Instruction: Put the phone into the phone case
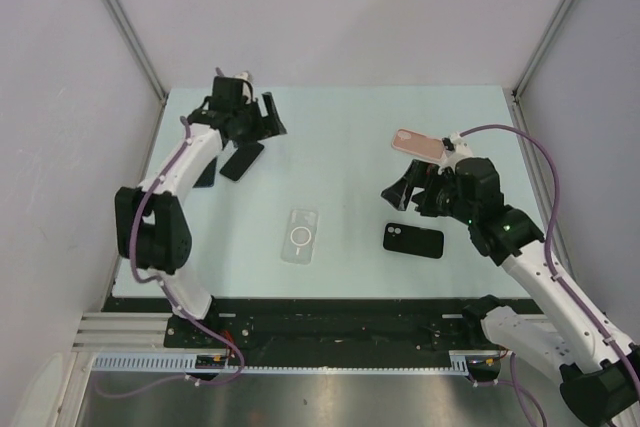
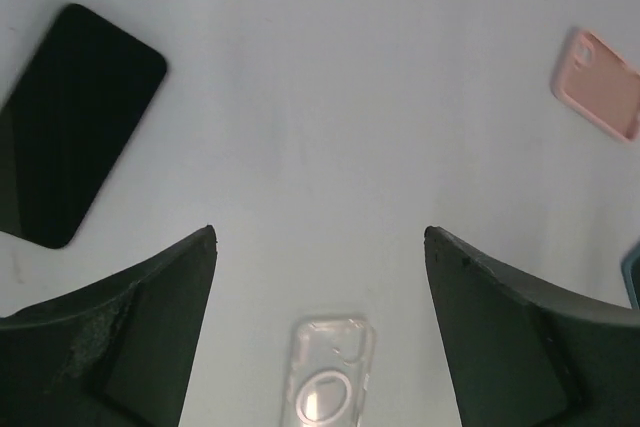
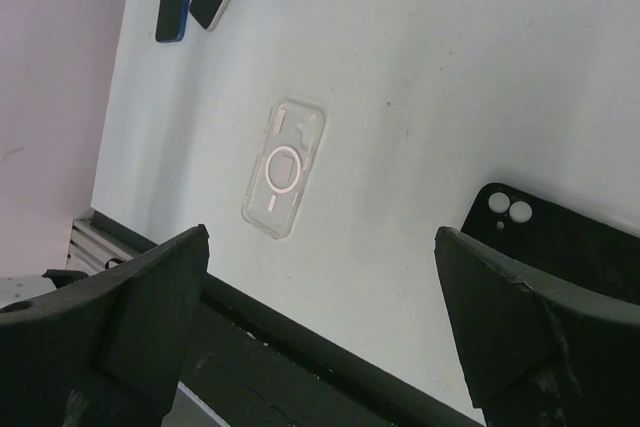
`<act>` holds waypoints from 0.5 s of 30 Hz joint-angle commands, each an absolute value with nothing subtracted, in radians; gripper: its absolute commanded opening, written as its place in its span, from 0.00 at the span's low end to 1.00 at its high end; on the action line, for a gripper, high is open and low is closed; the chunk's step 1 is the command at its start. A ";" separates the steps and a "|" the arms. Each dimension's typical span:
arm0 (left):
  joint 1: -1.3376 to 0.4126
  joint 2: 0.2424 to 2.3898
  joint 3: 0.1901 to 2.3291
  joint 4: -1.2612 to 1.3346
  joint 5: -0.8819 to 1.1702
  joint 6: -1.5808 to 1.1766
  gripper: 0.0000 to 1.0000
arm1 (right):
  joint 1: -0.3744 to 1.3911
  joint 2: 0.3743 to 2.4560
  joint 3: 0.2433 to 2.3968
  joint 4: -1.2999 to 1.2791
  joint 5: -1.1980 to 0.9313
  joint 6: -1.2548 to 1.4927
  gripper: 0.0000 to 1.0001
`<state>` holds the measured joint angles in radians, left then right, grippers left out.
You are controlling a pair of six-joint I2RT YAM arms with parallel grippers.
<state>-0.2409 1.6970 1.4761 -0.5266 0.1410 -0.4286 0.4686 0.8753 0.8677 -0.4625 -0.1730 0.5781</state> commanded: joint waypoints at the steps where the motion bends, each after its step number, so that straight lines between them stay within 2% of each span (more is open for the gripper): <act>1: -0.112 1.827 1.568 -0.534 0.196 -0.445 0.88 | 0.463 0.825 0.871 -0.453 -0.213 0.540 1.00; 7: -0.026 2.044 1.765 -0.566 0.212 -0.359 0.88 | 0.462 0.779 0.870 -0.468 -0.215 0.523 1.00; 15: 0.026 2.187 1.945 -0.626 0.193 -0.220 0.92 | 0.456 0.776 0.870 -0.468 -0.212 0.518 1.00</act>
<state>0.0013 2.1521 1.8313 -0.5900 0.1867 -0.3298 0.4625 0.7788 0.8673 -0.4671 -0.2043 0.5400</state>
